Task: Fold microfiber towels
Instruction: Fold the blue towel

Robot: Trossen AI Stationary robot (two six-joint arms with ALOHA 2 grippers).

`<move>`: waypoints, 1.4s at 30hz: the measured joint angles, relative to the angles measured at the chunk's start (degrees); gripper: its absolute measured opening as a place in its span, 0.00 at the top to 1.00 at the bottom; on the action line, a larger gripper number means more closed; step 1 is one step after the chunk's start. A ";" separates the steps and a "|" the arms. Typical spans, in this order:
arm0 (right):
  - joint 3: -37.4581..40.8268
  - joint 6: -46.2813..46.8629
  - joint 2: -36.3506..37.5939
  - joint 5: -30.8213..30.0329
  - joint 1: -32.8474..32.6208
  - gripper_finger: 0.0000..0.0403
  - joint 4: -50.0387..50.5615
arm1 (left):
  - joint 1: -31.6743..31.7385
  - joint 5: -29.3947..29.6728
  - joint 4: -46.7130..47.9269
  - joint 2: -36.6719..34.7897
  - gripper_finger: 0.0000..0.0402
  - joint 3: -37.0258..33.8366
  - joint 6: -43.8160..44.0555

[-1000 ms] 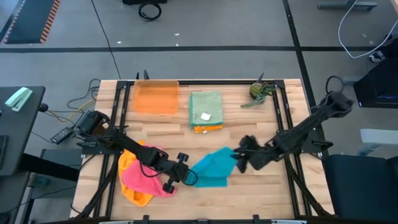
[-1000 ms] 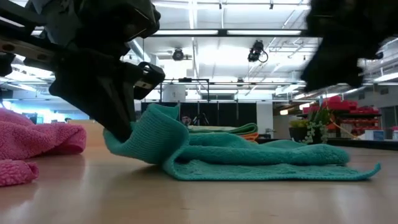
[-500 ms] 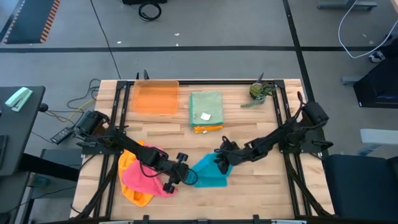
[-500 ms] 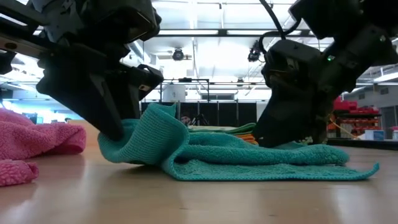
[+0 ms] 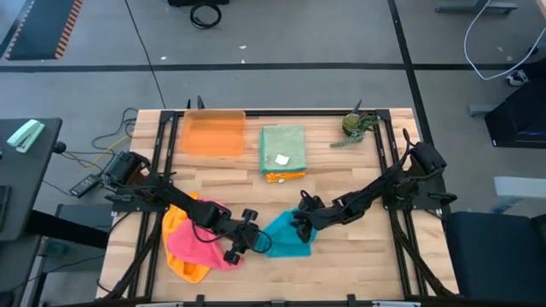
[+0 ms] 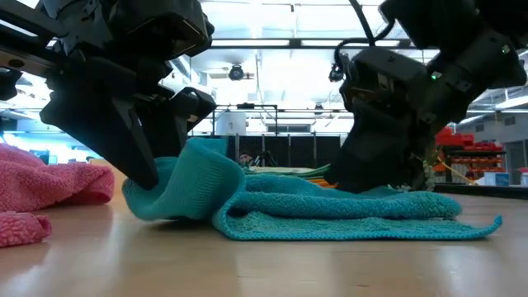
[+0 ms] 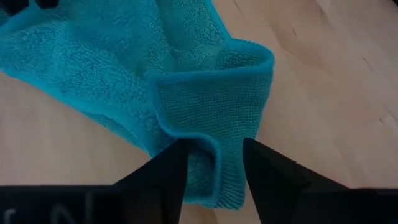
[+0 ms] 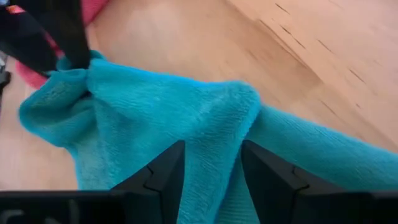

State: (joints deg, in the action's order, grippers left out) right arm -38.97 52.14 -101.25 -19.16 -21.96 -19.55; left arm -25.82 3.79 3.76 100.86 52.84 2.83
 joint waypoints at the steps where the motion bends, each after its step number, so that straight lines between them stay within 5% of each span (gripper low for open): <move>1: -0.34 -0.78 -0.02 0.00 -0.07 0.60 0.06 | 0.00 0.00 0.08 0.00 0.61 0.00 0.00; 13: -1.83 -2.84 -0.35 0.20 -0.07 0.89 0.28 | 0.00 0.00 -2.31 -0.01 0.65 0.07 1.09; 22: -1.83 -3.29 -0.35 0.20 -0.07 0.90 1.29 | 0.00 0.20 13.28 -1.71 0.65 7.81 1.03; 34: -1.85 -3.02 -0.37 0.88 -0.07 0.90 2.44 | 0.80 4.55 10.21 -0.18 0.60 9.81 -22.59; 42: -1.85 -2.71 -0.37 1.27 -0.07 0.90 2.61 | 3.15 1.51 8.52 1.39 0.61 9.79 -26.69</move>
State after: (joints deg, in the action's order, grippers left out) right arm -40.82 49.43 -101.62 -17.89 -22.02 -16.94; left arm -22.67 5.31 12.28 102.25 62.63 -23.86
